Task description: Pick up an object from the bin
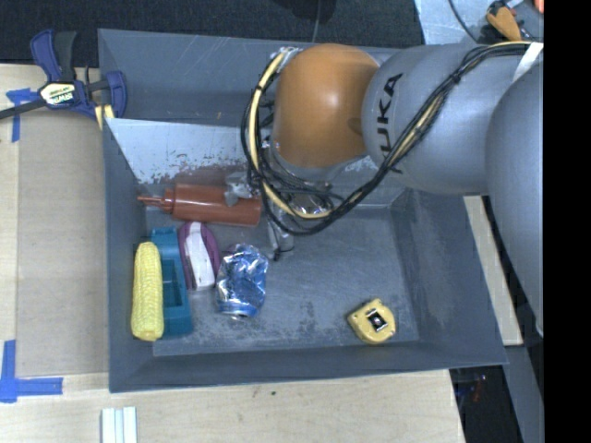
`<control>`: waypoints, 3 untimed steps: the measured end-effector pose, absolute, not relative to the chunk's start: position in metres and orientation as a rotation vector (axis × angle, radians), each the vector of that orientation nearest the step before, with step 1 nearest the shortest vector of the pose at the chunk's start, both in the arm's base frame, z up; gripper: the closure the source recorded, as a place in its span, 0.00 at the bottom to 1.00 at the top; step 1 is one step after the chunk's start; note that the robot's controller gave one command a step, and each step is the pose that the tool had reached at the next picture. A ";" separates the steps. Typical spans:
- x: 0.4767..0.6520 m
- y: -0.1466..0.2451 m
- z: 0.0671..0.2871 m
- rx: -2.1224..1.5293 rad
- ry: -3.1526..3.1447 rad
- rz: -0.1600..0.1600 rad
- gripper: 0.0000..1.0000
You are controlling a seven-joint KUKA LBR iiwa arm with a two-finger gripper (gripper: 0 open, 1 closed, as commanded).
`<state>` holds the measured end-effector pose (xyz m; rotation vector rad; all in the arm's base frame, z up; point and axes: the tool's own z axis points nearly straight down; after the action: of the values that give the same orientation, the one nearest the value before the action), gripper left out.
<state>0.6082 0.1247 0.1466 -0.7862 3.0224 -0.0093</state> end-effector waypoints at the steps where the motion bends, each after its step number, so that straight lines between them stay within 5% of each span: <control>1: 0.532 0.182 0.100 -0.594 3.083 -0.002 0.00; 2: 0.569 0.198 0.077 -1.345 2.827 -0.049 0.00; 3: 0.500 0.205 0.078 -1.148 2.900 -0.043 1.00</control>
Offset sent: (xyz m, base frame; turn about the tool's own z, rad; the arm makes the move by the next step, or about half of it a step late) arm -0.0448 0.0859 -0.0766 -0.3904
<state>0.5003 0.2050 0.0784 -1.1485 2.8998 -0.0430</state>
